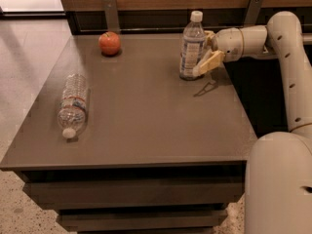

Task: Knock blue plastic bottle over

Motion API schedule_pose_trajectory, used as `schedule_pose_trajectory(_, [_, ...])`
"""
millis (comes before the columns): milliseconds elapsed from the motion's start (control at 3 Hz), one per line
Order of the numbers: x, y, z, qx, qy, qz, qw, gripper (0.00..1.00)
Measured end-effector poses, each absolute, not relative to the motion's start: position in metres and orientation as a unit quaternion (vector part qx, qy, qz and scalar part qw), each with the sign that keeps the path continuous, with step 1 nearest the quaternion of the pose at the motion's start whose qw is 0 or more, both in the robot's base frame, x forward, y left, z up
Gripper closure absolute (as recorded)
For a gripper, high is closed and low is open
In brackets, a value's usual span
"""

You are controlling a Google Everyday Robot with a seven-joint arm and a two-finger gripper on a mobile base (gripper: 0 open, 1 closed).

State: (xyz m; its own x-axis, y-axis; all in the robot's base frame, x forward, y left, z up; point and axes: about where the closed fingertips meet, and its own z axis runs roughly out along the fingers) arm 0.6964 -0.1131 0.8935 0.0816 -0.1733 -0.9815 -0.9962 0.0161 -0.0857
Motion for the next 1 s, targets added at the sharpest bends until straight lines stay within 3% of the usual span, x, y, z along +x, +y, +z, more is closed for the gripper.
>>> schedule_pose_trajectory(333, [0.6987, -0.1137, 0.8934, -0.55, 0.523, 0.433, 0.486, 0.16])
schedule_pose_trajectory(1000, [0.7025, -0.1199, 0.8952, -0.545, 0.521, 0.432, 0.494, 0.62])
